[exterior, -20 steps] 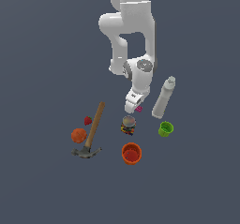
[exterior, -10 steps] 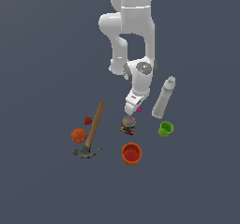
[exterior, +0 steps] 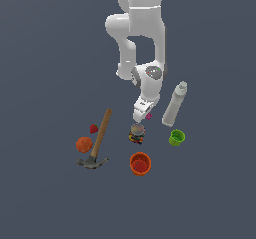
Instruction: Pick up a designated object from a clutter of objects.
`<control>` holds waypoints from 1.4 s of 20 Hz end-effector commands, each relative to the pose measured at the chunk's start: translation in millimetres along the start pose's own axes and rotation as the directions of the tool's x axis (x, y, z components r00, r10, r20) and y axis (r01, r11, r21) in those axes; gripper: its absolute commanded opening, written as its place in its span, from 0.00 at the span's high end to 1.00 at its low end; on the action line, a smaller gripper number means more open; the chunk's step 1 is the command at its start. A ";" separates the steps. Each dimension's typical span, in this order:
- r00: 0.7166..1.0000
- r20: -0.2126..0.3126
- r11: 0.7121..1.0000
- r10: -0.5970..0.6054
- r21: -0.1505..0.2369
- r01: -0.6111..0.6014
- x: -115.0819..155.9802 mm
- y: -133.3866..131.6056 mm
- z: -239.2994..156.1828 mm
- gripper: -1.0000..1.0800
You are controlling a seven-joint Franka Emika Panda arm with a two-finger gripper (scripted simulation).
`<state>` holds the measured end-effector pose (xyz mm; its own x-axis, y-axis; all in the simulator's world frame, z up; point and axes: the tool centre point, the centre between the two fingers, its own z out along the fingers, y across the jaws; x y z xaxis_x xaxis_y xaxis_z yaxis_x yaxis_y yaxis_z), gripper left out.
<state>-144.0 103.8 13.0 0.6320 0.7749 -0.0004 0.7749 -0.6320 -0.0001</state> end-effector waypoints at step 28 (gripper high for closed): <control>1.000 -0.003 1.000 -0.002 0.003 0.002 -10.1 33.3 -166.7 1.00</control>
<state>-125.6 76.9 166.8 0.6306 0.7761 0.0020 0.7761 -0.6306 -0.0018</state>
